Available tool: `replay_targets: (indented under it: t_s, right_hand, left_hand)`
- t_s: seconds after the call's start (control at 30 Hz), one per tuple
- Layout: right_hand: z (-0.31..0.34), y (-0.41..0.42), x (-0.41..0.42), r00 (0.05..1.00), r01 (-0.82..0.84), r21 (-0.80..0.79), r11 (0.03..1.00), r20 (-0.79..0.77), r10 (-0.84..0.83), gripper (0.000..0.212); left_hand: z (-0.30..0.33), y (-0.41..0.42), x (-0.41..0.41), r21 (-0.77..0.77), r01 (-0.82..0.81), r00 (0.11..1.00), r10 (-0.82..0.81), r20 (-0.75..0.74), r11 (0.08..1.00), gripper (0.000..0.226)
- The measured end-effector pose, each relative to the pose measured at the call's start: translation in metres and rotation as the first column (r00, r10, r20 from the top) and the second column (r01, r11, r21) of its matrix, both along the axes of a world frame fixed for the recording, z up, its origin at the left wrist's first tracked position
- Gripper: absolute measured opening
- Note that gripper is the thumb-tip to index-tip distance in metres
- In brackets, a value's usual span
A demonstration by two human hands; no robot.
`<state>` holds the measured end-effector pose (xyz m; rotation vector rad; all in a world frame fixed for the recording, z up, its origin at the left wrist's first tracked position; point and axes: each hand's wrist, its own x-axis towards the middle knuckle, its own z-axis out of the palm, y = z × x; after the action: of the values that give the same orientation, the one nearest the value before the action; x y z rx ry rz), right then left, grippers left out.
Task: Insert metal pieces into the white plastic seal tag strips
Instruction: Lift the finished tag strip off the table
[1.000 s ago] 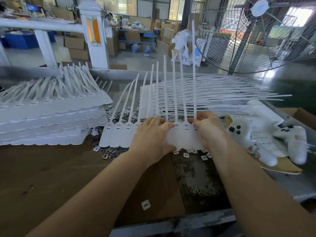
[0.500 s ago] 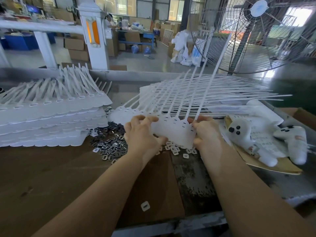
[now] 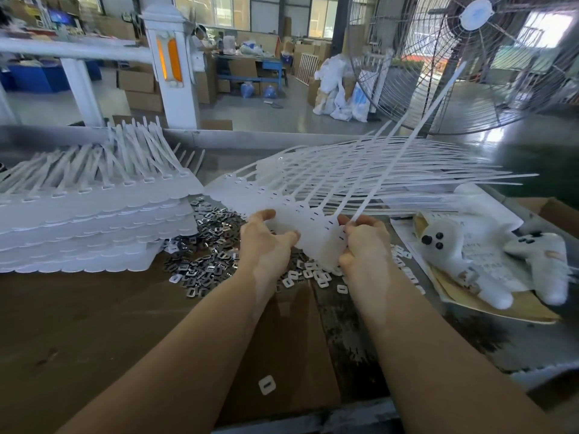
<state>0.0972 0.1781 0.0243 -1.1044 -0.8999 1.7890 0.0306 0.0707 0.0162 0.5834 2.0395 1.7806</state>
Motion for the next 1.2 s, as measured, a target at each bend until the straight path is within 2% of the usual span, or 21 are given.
replay_targets:
  t_s: [0.1,0.23,0.57,0.8,1.03,1.2]
  right_hand:
    - [-0.001,-0.006,-0.004,0.999,0.016,-0.032,0.999,-0.042,-0.017,0.030]
    - [0.000,-0.012,-0.008,0.999,-0.003,-0.048,0.999,-0.048,0.001,0.029]
    - [0.012,-0.024,-0.009,1.000,-0.025,0.137,0.990,-0.008,0.027,0.027]
    - [0.020,-0.030,-0.010,0.997,0.035,0.205,0.978,-0.072,-0.021,0.030]
    - [0.021,-0.031,-0.017,0.992,0.070,0.160,0.985,-0.119,-0.051,0.030]
    - [0.018,-0.029,-0.019,0.989,0.078,0.073,0.994,-0.129,-0.068,0.030]
  left_hand:
    - [0.001,0.003,0.000,0.040,-0.001,0.999,-0.001,0.035,0.999,0.066]
    - [-0.001,-0.001,-0.002,0.118,-0.033,0.998,0.026,0.062,0.992,0.066]
    - [0.004,-0.009,-0.004,0.305,-0.054,0.997,0.033,0.073,0.951,0.065]
    - [0.013,-0.008,-0.007,0.380,-0.028,0.998,0.008,0.056,0.925,0.064]
    - [0.017,-0.005,-0.013,0.352,-0.039,0.999,0.029,0.035,0.935,0.061]
    - [0.013,0.004,-0.014,0.301,-0.099,0.995,0.094,0.033,0.949,0.037]
